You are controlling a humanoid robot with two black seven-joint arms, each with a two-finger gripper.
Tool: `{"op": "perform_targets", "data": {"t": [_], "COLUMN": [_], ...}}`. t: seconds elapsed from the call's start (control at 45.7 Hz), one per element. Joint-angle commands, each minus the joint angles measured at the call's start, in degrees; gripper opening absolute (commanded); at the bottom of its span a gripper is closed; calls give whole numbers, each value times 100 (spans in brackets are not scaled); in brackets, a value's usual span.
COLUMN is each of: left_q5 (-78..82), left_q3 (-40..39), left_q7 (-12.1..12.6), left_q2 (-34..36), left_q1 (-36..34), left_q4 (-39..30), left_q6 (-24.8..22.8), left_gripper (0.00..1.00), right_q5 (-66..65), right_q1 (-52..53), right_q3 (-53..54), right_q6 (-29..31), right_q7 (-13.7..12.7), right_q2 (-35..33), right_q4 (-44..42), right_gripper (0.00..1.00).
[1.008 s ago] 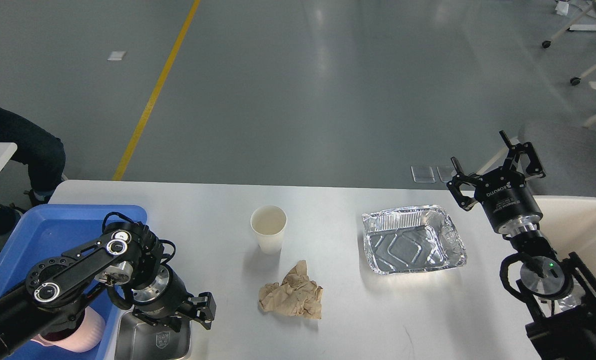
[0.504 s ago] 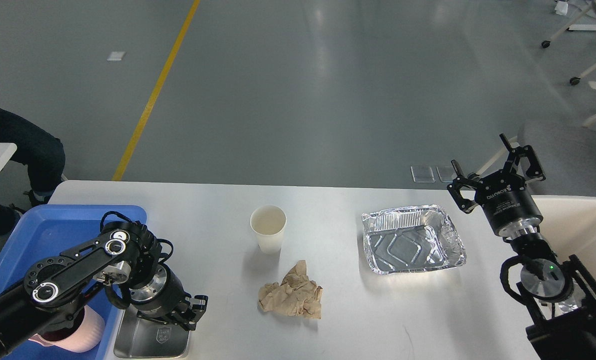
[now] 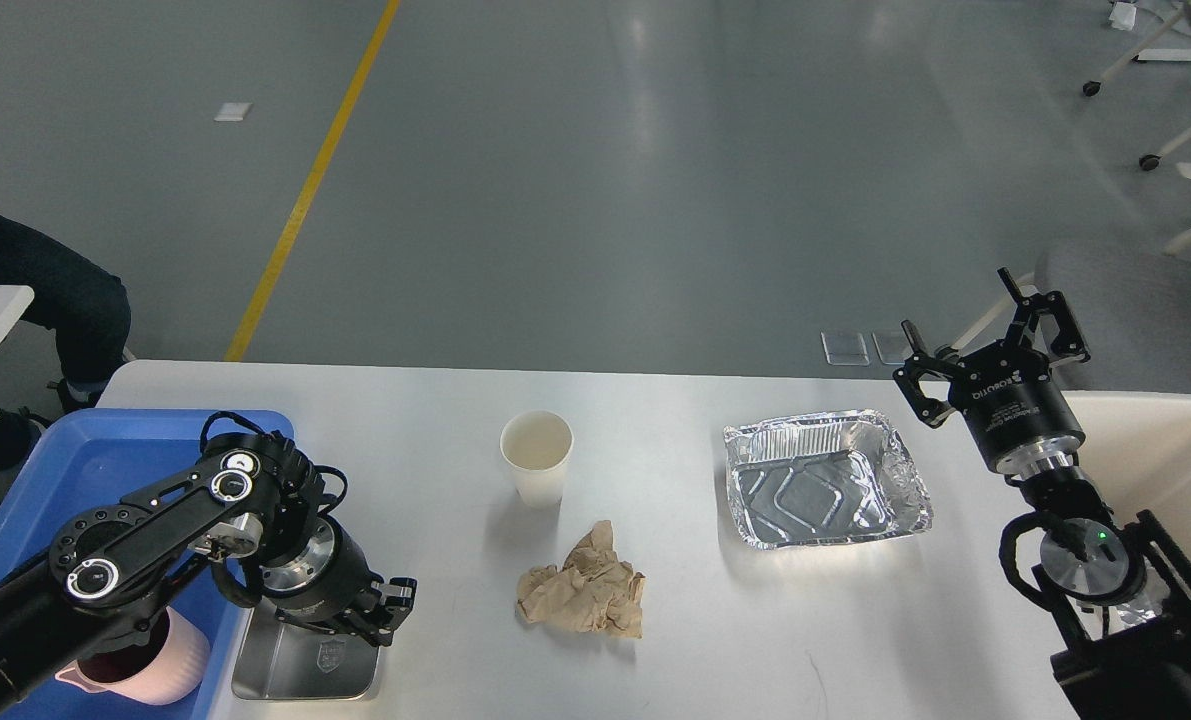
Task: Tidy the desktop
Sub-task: 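Grasp the steel tray edge and slide it farther from the robot, then release the steel tray and lift the left gripper away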
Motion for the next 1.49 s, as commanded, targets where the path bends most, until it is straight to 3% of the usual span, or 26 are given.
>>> {"op": "perform_targets", "data": {"t": [0.0,0.372,0.898,1.073,1.227,1.336,1.467], "left_q5": [-5,-22,-31,-14,-49,4,-162], "left_q3": [-91,-689,-900,-1681,-3034,-3493,-3572], "left_q7": [0,0,0,0,0,0,0], "left_q2": [-113,-342,-333,-307,-351,-351,-342], "left_q1": [-129,-296,-314,-288,-209,-121,-191], "left_q4": [-15,-15,-50,-24,46,310,723], "left_q6": [1,1,1,324,350,394,622], "left_gripper": [0,0,0,23,41,73,81], "right_q5": [0,0,0,0,0,0,0], "right_q1": [0,0,0,-8,-17,-26,-52], "right_q3": [-1,-1,-1,-1,-36,-62,-62], "right_q6": [1,-8,1,1,1,1,-8], "right_q7": [0,0,0,0,0,0,0], "right_q2": [-3,-3,6,15,41,24,6], "right_q4": [0,0,0,0,0,8,35], "right_gripper": [100,100,100,100,100,100,100]}}
